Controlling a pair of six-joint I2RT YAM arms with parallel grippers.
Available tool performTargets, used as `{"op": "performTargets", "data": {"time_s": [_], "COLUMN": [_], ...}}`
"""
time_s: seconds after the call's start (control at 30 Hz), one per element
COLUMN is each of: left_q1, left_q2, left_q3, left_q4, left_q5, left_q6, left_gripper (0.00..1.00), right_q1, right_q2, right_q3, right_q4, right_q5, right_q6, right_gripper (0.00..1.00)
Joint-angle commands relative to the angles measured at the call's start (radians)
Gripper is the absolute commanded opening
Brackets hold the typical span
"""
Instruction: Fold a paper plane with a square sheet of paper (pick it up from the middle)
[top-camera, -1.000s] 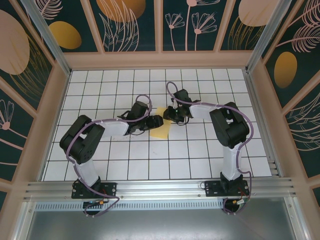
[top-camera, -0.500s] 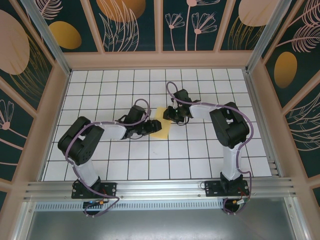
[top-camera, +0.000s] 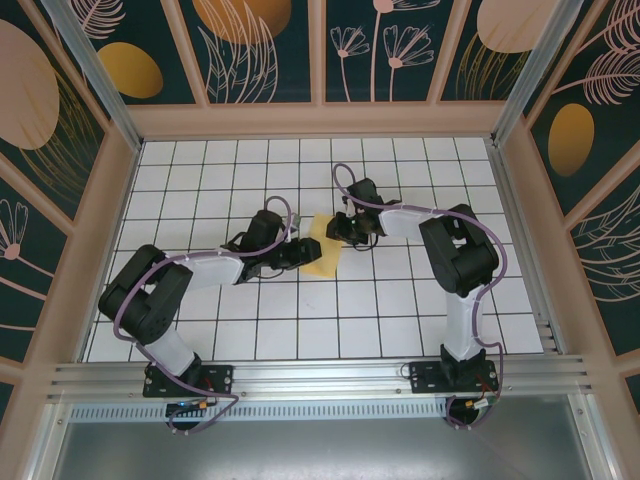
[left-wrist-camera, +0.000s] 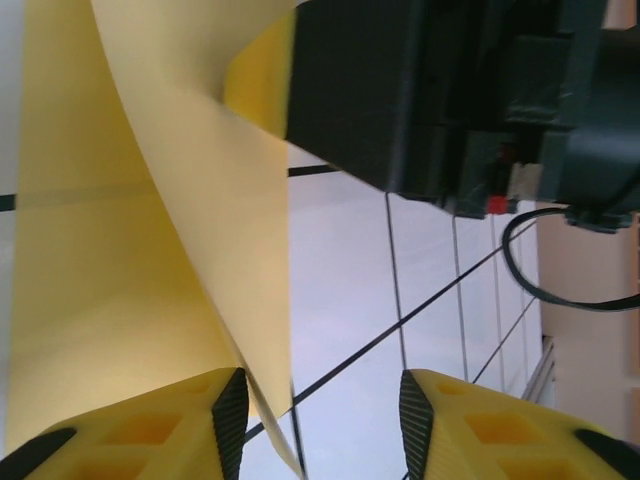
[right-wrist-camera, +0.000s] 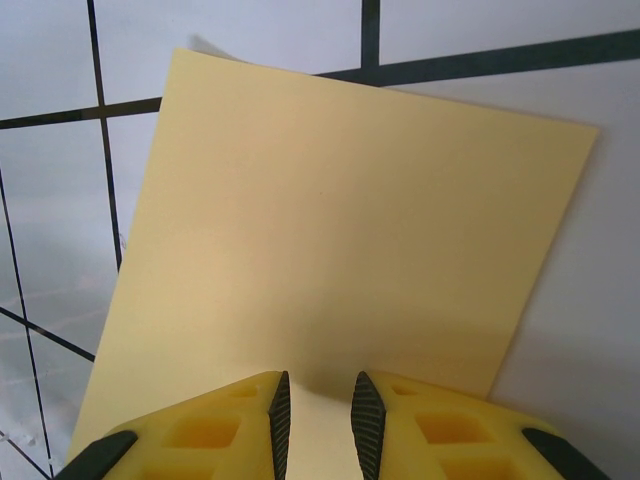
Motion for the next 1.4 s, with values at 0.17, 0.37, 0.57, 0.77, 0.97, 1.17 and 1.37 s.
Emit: {"op": "performTargets", "data": {"time_s": [0.17,0.37,0.57,0.77,0.97,1.17,1.37], "left_q1": [0.004,0.004,0.003,0.003,0.003,0.002,-0.004], "left_q2": [0.090,0.132,0.137,0.148,0.159,0.166,0.193], "left_q3": [0.046,0.055,0.052,0.059,0.070,0.076,0.109], "left_q4": [0.120,0.164,0.163,0.174,0.177,0.202,0.205], "left_q5": [0.042,0.045,0.030,0.032,0.042,0.062,0.069], "left_q6": [-0.041,-0.063,-0.065,-0.073,-0.076,-0.091,-0.097], "left_gripper": [0.49,0.59,0.56,0.51,0.50,0.49,0.49], "right_q1": [-0.045,-0.082,-0.110,-0.110,-0.110,-0.107,-0.100], "right_q2": [0.006,-0.044,-0.129,-0.171,-0.134,-0.092,-0.048], "right_q3": [-0.075,-0.109,-0.152,-0.198,-0.194,-0.179,-0.156], "right_q4": [-0.045,0.034,0.114,0.106,0.056,0.038,-0.007], "right_q5": [-0.016,-0.151,-0.259,-0.278,-0.243,-0.242,-0.222], "right_q6": [-0.007,0.018,0.021,-0.005,-0.026,-0.033,-0.053], "right_gripper": [0.29,0.30,0.33,0.34,0.30,0.18,0.16]}}
